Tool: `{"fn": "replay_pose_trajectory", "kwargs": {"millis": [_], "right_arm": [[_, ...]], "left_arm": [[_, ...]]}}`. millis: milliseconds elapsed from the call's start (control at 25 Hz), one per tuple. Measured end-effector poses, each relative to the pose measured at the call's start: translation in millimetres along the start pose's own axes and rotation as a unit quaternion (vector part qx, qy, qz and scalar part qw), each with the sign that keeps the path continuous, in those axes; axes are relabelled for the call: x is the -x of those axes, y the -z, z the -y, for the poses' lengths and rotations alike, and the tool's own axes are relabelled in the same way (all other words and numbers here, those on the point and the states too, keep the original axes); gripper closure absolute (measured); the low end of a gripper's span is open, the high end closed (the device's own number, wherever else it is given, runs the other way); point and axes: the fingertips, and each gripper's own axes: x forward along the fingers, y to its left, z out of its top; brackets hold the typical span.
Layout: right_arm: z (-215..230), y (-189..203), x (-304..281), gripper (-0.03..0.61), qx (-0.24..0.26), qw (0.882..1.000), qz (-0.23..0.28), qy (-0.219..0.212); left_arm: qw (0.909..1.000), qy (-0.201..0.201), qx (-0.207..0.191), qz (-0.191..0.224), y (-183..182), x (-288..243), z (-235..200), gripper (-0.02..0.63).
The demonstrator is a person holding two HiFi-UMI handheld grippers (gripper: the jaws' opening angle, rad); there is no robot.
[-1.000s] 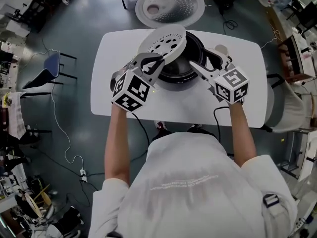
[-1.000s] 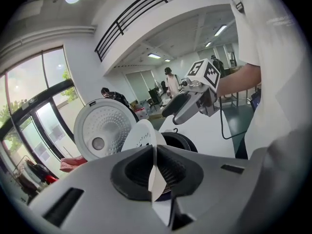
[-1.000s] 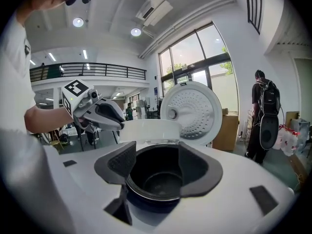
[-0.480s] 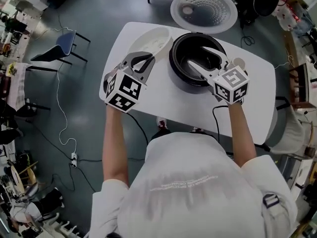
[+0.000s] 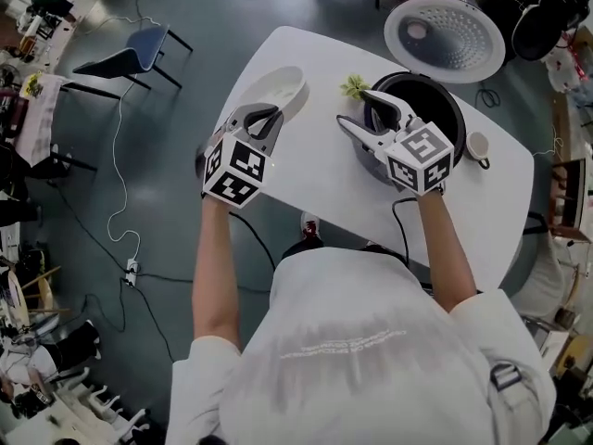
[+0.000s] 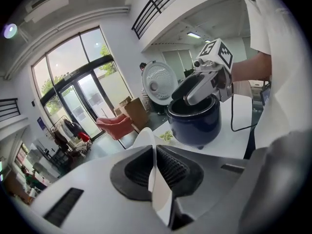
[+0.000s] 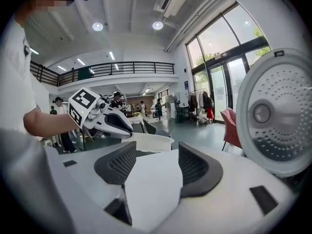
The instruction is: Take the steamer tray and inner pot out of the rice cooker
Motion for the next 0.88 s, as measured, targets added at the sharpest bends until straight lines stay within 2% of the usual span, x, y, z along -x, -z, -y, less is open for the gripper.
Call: {"fn": "replay_pose_trajectory", "kwargs": {"millis": [120, 240, 480, 880], "right_arm": [[-8, 5, -26, 0.310, -0.012, 1.000, -0.008, -0.008], [-11, 10, -46, 0.310, -0.029, 0.999, -0.014, -0.006], [1, 24, -79, 0.310, -0.067, 0.997, -0.026, 0.025], [24, 34, -105, 0.311, -0.105, 0.992, -0.042, 0.060]], "left_arm": [[0.9998, 0.011, 0.016, -0.005, 25, -10, -7, 0.577], [0.9995, 0.022, 0.017, -0.016, 49, -24, -15, 0.577], [0.9979, 0.056, -0.002, -0.032, 87, -62, -31, 0.577], [0.9927, 0.095, -0.056, -0.047, 108, -125, -53, 0.577]]}}
